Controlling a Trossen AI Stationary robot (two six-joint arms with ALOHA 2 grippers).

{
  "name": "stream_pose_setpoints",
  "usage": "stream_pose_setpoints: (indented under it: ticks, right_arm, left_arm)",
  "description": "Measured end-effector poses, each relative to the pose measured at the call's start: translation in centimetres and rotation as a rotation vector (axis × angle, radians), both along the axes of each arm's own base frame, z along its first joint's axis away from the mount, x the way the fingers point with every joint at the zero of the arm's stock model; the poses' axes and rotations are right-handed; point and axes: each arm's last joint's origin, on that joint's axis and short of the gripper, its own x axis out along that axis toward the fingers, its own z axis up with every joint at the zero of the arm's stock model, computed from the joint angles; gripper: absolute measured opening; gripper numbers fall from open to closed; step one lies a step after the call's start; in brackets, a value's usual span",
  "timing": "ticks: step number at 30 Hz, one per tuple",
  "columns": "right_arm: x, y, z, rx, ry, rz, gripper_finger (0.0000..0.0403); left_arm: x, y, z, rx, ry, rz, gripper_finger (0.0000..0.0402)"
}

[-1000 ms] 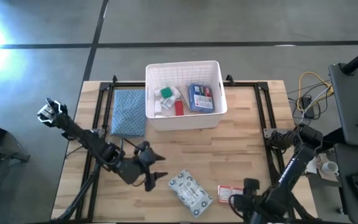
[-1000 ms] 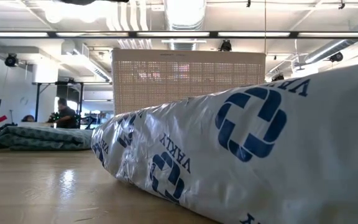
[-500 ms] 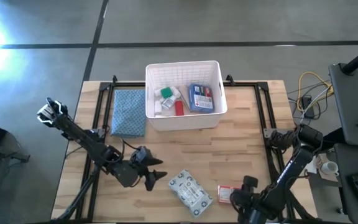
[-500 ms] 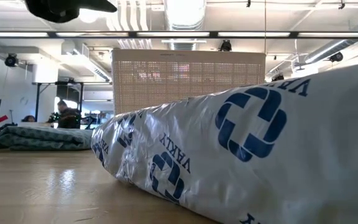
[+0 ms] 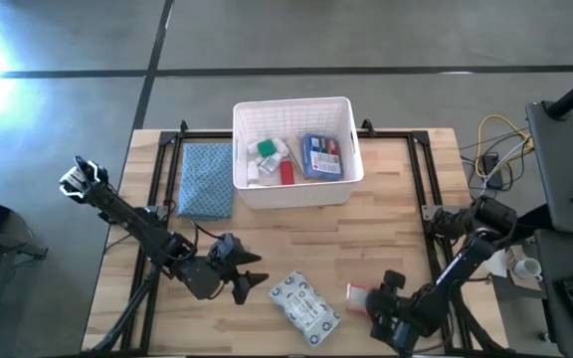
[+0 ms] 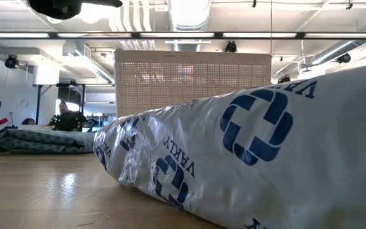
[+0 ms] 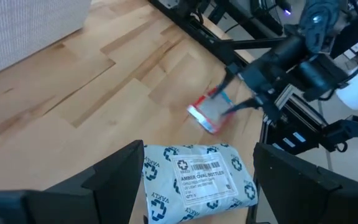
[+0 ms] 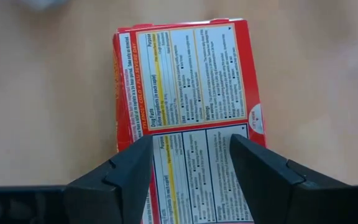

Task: Pick & place medical supplies in basket/bin
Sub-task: Put the red bandage box into the white container

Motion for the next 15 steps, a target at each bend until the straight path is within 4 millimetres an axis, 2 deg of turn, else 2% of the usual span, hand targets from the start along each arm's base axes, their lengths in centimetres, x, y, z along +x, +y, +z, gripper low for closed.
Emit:
stream_pose_setpoints:
  ticks: [5, 9, 12, 15]
  right_arm:
    - [1.2, -2.4, -1.0, -0.092, -0.103, -0.149, 0.0205]
    - [3.4, -4.7, -1.1, -0.071, -0.158, -0.374, 0.0206]
    - [5.8, -5.8, -0.1, 0.016, -0.2, -0.548, 0.0206]
    - [8.3, -6.3, 2.2, 0.11, -0.29, -0.618, 0.0205]
  left_arm:
    - [0.0, 0.0, 0.0, -0.001, -0.001, 0.0, 0.0281]
    - [0.0, 0.0, 0.0, -0.001, 0.0, 0.0, 0.0281]
    - [0.0, 0.0, 0.0, 0.0, 0.0, 0.0, 0.0281]
    - [0.0, 0.0, 0.0, 0.0, 0.0, 0.0, 0.0281]
